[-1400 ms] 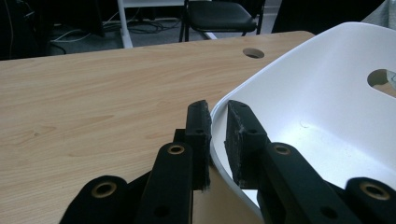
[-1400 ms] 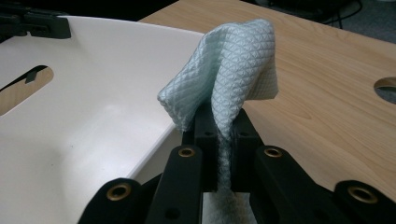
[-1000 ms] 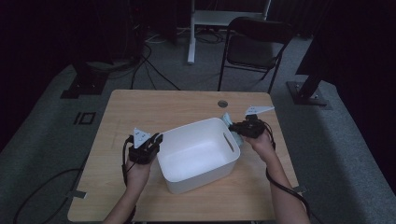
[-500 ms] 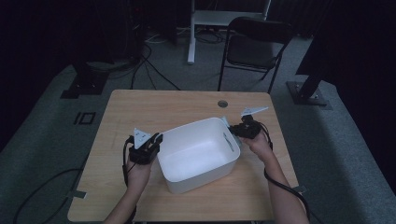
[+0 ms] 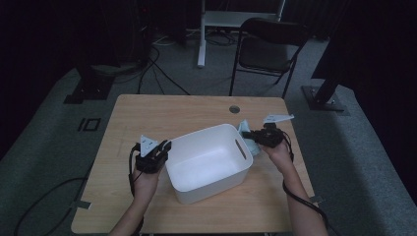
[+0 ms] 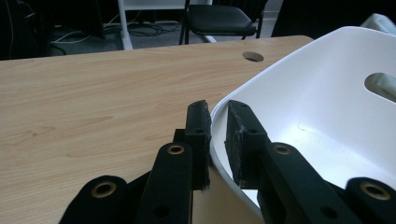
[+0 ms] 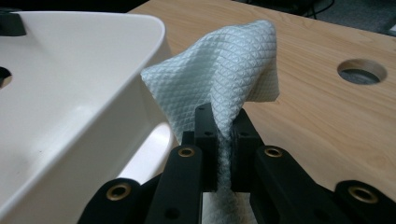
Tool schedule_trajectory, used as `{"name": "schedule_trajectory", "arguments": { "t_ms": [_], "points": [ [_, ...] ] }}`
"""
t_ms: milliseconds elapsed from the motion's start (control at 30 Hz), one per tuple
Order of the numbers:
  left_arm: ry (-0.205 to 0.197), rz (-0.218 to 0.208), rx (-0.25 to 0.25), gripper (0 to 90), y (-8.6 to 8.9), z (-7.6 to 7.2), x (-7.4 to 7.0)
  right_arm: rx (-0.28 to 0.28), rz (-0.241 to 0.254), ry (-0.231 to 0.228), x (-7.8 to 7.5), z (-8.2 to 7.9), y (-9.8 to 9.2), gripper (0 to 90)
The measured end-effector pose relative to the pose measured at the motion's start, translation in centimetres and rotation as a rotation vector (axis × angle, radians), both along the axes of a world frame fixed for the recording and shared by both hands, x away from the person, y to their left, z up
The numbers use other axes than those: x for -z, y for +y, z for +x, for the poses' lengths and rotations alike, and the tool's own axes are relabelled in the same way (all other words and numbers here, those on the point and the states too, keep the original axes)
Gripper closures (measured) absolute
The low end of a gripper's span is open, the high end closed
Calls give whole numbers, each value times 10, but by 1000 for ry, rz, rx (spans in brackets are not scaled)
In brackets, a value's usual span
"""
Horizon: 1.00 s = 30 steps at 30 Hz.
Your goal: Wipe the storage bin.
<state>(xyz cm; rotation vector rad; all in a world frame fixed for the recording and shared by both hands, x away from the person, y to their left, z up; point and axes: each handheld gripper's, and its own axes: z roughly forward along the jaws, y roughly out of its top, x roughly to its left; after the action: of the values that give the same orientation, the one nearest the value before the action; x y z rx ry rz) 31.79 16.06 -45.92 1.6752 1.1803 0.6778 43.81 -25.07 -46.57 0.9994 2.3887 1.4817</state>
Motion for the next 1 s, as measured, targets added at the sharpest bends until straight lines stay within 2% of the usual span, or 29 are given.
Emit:
{"name": "schedule_trajectory", "arguments": {
  "t_ms": [33, 133, 200, 233, 300, 400, 467, 533, 567, 700, 767, 833, 867, 933, 1000],
  "points": [
    [-1, -1, -1, 797, 0, 0, 0, 12, 8, -12, 1, -8, -7, 849],
    [-1, -2, -2, 797, 0, 0, 0, 22, 7, -27, 2, -15, -12, 849],
    [-2, -2, -3, 797, 0, 0, 0, 36, 11, -42, 3, -28, -21, 849],
    [-1, -4, -4, 797, 0, 0, 0, 36, 11, -42, 3, -28, -21, 849],
    [-2, -7, -6, 797, 0, 0, 0, 45, 26, -47, 5, -42, -29, 849],
    [-3, -10, -3, 796, 0, 0, 1, 49, 31, -54, 6, -51, -33, 848],
    [-4, -9, -4, 797, 0, 0, 1, 69, 34, -59, 9, -66, -40, 848],
    [-4, -8, -4, 797, 0, 0, 1, 69, 40, -58, 10, -70, -42, 847],
    [-4, -8, -3, 797, 0, 0, 1, 66, 36, -59, 13, -80, -46, 846],
    [-3, -9, -5, 797, 0, 0, 1, 44, 55, -54, 17, -95, -49, 845],
    [-3, -8, -6, 797, 0, 0, 1, 34, 44, -46, 21, -99, -47, 845],
    [-4, -9, -7, 797, 0, 0, 1, 9, 64, -24, 25, -101, -45, 845],
    [-4, -8, -7, 796, 0, 0, 1, 4, 50, -25, 27, -103, -41, 845],
    [-3, -7, -7, 797, 0, -1, 1, -12, 53, -17, 29, -103, -38, 845],
    [-4, -4, -9, 797, -1, -1, 0, -49, 20, -4, 35, -101, -26, 846]
  ]
}}
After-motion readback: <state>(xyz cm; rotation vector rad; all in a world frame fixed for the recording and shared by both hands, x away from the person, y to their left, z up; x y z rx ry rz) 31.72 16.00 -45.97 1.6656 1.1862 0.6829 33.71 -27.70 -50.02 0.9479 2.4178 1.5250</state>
